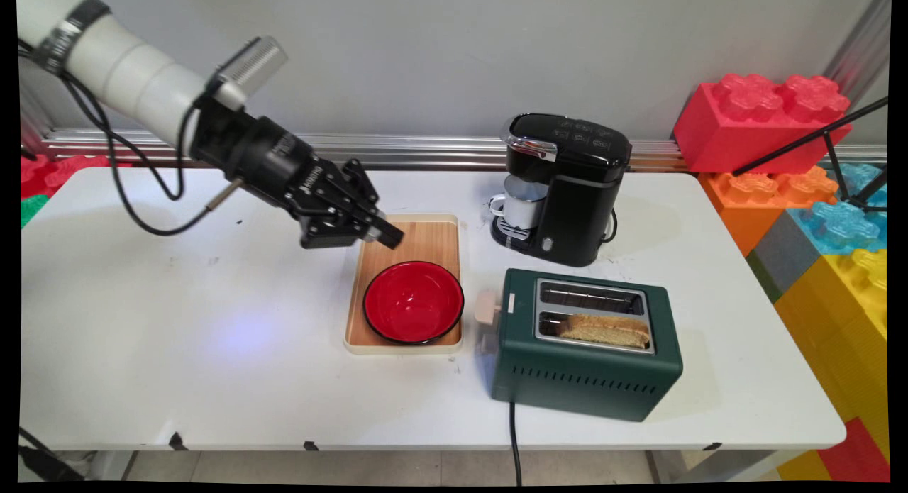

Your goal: Press the toaster switch

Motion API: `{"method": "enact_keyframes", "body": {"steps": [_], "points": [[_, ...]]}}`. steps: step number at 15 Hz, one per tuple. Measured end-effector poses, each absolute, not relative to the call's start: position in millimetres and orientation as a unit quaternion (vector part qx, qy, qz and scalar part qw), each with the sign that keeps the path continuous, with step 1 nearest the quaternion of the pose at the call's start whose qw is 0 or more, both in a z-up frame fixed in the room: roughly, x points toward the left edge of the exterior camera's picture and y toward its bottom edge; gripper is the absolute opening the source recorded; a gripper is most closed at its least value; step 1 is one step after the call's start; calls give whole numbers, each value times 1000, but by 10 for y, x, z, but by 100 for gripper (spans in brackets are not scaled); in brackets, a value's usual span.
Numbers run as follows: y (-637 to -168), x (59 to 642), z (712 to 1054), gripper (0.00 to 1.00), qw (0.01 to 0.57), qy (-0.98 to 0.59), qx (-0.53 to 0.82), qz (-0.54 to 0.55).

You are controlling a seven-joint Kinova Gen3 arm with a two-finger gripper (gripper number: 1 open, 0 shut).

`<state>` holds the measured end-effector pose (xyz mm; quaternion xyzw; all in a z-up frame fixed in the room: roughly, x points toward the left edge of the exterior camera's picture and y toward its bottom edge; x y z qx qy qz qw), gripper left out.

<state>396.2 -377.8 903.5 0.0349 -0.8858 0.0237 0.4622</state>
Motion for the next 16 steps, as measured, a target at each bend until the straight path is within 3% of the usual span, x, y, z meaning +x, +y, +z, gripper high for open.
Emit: {"method": "enact_keyframes", "body": {"steps": [16], "points": [[-3939,3209,8352,0,471,-880,69,1]]}}
